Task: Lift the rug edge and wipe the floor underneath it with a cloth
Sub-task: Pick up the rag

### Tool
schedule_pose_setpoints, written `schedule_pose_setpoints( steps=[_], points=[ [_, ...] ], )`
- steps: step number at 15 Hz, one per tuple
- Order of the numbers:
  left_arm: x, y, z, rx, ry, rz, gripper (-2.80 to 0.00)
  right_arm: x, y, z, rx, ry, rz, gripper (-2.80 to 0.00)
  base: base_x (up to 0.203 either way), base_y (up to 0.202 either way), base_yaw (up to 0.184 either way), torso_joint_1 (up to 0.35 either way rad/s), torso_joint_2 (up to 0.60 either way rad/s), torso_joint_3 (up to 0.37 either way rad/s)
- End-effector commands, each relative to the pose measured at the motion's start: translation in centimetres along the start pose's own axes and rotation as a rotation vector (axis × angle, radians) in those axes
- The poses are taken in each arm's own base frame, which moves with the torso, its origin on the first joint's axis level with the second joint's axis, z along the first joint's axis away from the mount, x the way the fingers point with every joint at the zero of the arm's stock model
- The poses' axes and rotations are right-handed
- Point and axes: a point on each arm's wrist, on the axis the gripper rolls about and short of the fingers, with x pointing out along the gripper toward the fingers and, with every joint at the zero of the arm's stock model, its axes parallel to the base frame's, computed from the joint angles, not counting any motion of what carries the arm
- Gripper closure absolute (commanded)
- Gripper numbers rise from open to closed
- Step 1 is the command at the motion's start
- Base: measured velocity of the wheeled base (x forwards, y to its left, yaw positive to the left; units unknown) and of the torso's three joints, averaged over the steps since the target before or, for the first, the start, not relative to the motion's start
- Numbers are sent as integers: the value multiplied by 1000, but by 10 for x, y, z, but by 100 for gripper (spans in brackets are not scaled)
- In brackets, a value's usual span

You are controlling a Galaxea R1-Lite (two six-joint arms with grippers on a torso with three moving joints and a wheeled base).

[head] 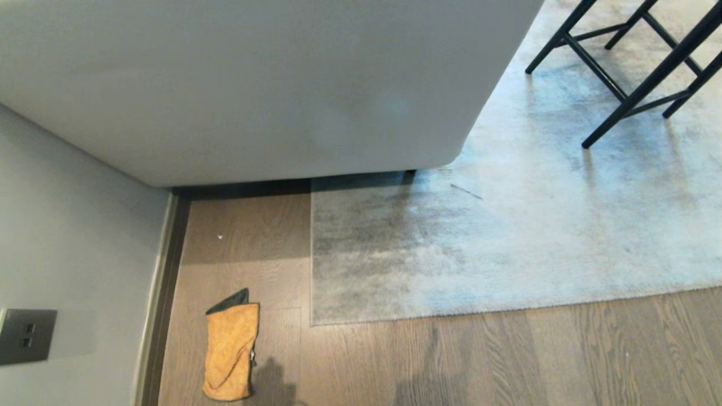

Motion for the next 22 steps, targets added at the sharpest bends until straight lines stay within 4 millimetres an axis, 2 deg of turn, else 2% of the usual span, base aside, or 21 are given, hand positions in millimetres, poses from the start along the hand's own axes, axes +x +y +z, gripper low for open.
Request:
schedule_pose_setpoints(
  steps=[1,22],
  points=[
    [0,0,0,0,0,0,0,0,0,0,1,0,0,0,0,0,0,6,3,-198],
    [0,0,0,-1,0,2,0,0,0,0,1,0,0,0,0,0,0,3,3,-197]
  ],
)
